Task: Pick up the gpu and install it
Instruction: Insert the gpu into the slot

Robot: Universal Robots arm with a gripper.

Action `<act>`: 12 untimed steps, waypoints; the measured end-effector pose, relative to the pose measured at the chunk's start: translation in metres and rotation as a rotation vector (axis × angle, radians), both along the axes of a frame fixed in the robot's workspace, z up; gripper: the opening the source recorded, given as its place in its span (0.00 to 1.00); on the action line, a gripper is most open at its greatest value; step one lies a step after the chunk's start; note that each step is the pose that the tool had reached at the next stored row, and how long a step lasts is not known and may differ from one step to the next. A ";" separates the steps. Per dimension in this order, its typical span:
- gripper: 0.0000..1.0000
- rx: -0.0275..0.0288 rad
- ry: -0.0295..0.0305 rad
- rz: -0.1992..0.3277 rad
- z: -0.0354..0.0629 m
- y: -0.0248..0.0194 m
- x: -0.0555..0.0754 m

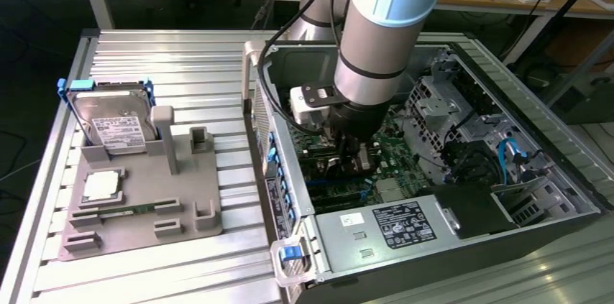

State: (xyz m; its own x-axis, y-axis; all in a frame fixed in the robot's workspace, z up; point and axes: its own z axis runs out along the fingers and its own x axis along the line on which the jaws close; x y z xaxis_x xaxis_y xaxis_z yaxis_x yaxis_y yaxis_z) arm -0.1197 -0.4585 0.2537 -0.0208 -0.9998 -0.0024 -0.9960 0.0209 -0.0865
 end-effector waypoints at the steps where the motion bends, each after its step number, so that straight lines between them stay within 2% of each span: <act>1: 0.27 0.0001 0.0000 0.000 0.0000 0.0000 0.000; 9: 0.27 0.0002 -0.0001 0.000 -0.0010 0.0002 0.000; 12: 0.27 0.0000 -0.0001 0.000 -0.0017 0.0033 -0.001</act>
State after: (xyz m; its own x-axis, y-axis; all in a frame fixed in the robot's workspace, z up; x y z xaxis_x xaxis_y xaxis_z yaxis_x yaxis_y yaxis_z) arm -0.1205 -0.4552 0.2520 -0.0207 -0.9998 -0.0024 -0.9960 0.0209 -0.0866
